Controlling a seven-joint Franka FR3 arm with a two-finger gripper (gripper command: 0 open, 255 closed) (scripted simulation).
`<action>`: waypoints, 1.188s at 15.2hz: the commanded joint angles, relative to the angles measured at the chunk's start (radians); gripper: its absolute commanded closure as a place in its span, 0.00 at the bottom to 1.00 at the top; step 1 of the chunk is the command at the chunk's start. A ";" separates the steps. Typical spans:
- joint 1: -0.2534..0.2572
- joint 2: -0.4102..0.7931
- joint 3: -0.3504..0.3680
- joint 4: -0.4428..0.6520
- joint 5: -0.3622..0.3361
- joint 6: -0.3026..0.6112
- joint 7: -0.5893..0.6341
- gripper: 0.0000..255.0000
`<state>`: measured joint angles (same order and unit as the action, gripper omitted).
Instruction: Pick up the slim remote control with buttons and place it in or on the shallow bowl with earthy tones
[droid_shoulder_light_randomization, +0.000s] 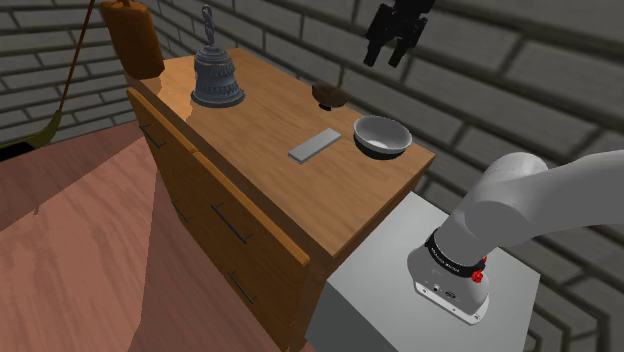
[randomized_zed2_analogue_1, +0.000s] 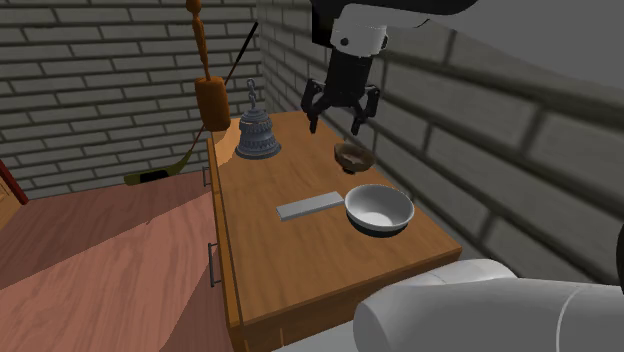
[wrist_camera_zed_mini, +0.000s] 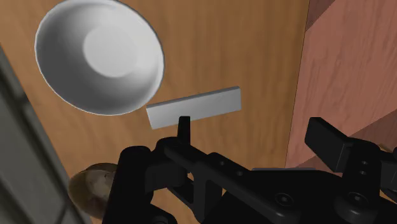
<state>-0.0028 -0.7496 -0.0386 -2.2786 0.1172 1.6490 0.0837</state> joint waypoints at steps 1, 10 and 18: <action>0.000 0.000 0.000 0.000 0.000 0.000 0.000 0.00; -0.122 0.183 0.192 -0.111 0.031 0.269 0.483 0.00; -0.235 0.438 0.325 -0.112 -0.010 0.474 0.929 0.00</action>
<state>-0.2216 -0.3480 0.2726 -2.3948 0.1172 2.0976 0.9490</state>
